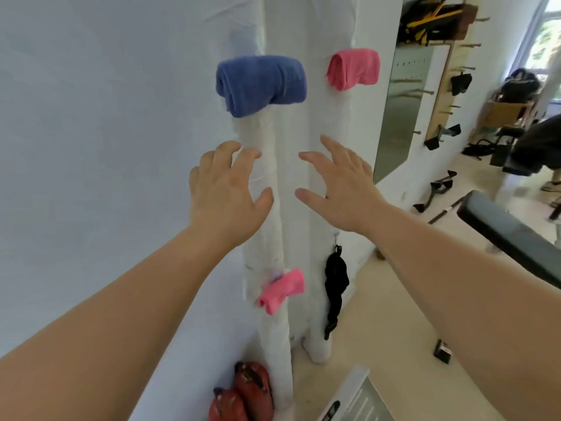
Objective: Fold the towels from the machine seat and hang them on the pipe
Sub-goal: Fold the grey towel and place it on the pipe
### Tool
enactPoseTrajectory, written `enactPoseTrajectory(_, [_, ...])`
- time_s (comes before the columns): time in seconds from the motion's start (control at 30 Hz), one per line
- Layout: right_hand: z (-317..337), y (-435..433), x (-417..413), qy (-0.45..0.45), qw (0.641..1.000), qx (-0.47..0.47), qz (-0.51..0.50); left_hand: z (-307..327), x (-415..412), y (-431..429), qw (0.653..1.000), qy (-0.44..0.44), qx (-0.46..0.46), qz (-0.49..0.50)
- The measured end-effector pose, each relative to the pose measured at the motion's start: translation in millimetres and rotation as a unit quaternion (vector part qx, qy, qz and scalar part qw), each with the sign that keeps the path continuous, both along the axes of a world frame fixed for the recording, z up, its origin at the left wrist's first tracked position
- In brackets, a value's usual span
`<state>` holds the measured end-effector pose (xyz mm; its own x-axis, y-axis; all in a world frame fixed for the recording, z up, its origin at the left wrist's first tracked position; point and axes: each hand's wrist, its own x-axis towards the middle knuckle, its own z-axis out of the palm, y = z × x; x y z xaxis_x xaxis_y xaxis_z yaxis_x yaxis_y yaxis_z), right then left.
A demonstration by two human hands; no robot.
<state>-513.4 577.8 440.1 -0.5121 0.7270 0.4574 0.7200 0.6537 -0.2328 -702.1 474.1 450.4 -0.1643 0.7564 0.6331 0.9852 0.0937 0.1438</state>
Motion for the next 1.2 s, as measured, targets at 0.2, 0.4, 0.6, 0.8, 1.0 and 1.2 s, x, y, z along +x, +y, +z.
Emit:
enactPoseTrajectory(0.2, [-95.2, -20.6, 86.4, -0.020, 0.988, -0.132, -0.080, -104.5, 71.9, 11.1, 0.986, -0.052, -0.133, -0.083])
enactPoseTrajectory(0.4, [-219.4, -61.4, 211.7, -0.059, 0.933, -0.303, -0.186, -191.3, 201.0, 34.2, 0.931, -0.041, -0.312, -0.186])
enactPoseTrajectory(0.6, [-330.2, -139.5, 353.6, -0.072, 0.855, -0.432, -0.277, -299.4, 355.0, 10.8, 0.835, -0.007, -0.477, -0.274])
enactPoseTrajectory(0.8, [-410.5, -228.2, 483.5, -0.086, 0.778, -0.509, -0.359, -387.3, 487.1, -44.1, 0.729, 0.052, -0.597, -0.331])
enactPoseTrajectory(1.0, [-462.4, -327.5, 568.5, -0.081, 0.729, -0.524, -0.432, -443.4, 582.0, -99.6, 0.619, 0.080, -0.679, -0.386])
enactPoseTrajectory(1.2, [-483.2, -412.8, 605.7, -0.060, 0.729, -0.522, -0.438, -483.2, 633.2, -153.3, 0.529, 0.109, -0.737, -0.406])
